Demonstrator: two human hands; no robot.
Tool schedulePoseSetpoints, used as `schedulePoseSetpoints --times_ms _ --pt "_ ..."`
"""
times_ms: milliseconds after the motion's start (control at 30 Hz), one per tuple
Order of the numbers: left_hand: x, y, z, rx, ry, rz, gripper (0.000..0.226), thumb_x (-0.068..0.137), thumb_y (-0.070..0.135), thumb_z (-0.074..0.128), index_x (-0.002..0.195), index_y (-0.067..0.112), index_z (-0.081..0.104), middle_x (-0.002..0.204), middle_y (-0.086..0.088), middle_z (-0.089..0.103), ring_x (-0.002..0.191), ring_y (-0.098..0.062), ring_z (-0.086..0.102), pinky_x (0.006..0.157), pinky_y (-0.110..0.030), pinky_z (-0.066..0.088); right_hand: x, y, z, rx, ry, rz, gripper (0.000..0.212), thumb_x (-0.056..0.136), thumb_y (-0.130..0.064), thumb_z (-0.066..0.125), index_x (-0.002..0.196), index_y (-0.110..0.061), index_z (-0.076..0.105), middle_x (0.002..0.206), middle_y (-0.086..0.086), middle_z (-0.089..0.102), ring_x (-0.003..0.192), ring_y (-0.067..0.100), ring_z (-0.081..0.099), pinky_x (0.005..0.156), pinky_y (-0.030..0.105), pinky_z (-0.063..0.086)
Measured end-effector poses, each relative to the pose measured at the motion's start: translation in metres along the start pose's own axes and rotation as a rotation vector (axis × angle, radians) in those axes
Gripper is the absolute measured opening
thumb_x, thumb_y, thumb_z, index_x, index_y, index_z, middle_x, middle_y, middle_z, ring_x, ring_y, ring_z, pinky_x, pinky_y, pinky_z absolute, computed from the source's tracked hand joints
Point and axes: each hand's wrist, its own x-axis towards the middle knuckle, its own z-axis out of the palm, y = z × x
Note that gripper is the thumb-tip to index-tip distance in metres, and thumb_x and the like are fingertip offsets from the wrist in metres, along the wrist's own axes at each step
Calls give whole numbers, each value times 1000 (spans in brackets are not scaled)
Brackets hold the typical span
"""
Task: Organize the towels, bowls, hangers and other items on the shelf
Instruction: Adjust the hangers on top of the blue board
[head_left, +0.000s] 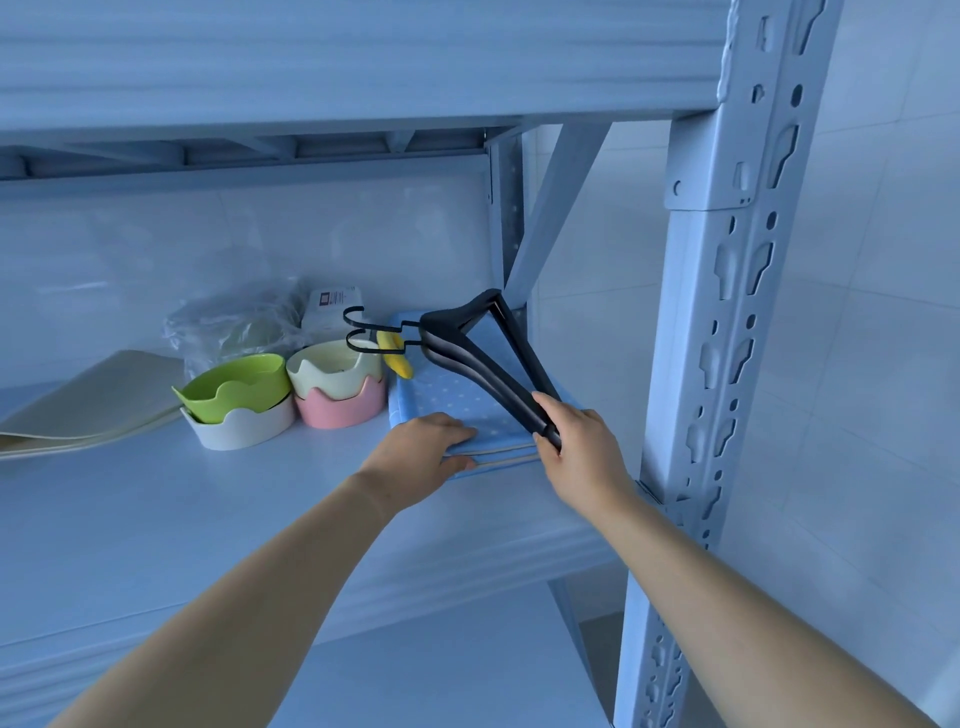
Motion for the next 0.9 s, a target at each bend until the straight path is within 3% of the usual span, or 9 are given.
schedulePoseSetpoints --times_ms 167,367,467,567,667,767,833,900 --pt "5 -5 -3 14 -10 -3 46 92 39 53 135 23 48 132 2 50 121 -15 46 97 -23 34 11 -4 9 10 27 49 47 93 -13 51 139 -15 41 109 5 64 101 26 49 81 31 40" --pt "14 -12 -7 30 -73 10 48 90 47 53 132 24 48 131 4 51 120 -14 46 98 -27 38 18 -7 12 -21 21 56 47 93 -13 50 139 -14 40 105 5 63 101 27 49 81 35 44" --pt "22 -21 -16 -50 -26 -30 45 89 53 50 125 27 54 127 5 54 115 -13 49 89 -24 37 20 -7 13 -36 18 68 47 93 -13 49 140 -14 39 107 5 63 102 27 49 81 33 43" --pt "34 -29 -22 71 82 -4 36 91 42 51 126 32 50 132 9 48 113 -11 50 77 -24 28 21 -8 15 -62 20 56 45 93 -13 49 138 -15 42 100 3 63 97 24 48 76 32 41" --pt "51 -31 -24 186 127 99 48 89 29 57 134 35 39 141 14 34 124 -11 41 70 -25 38 22 -8 14 -95 15 19 39 92 -11 49 130 -15 48 96 1 63 90 22 46 72 34 45" --pt "74 -28 -25 308 22 225 65 89 18 58 143 33 24 151 12 19 138 -12 23 85 -31 49 22 -9 13 -125 3 4 38 91 -11 49 129 -16 47 99 2 64 89 22 47 72 35 46" --pt "91 -25 -25 341 -12 294 66 89 14 57 144 30 25 150 10 24 137 -12 24 86 -28 44 21 -10 13 -137 4 -2 41 92 -12 49 132 -16 46 102 2 64 93 24 49 73 34 46" --pt "105 -19 -24 331 -43 371 56 88 11 57 138 25 36 137 6 42 127 -15 38 86 -27 42 20 -11 14 -143 9 -2 43 92 -13 49 135 -17 44 105 2 64 96 24 49 75 33 45"
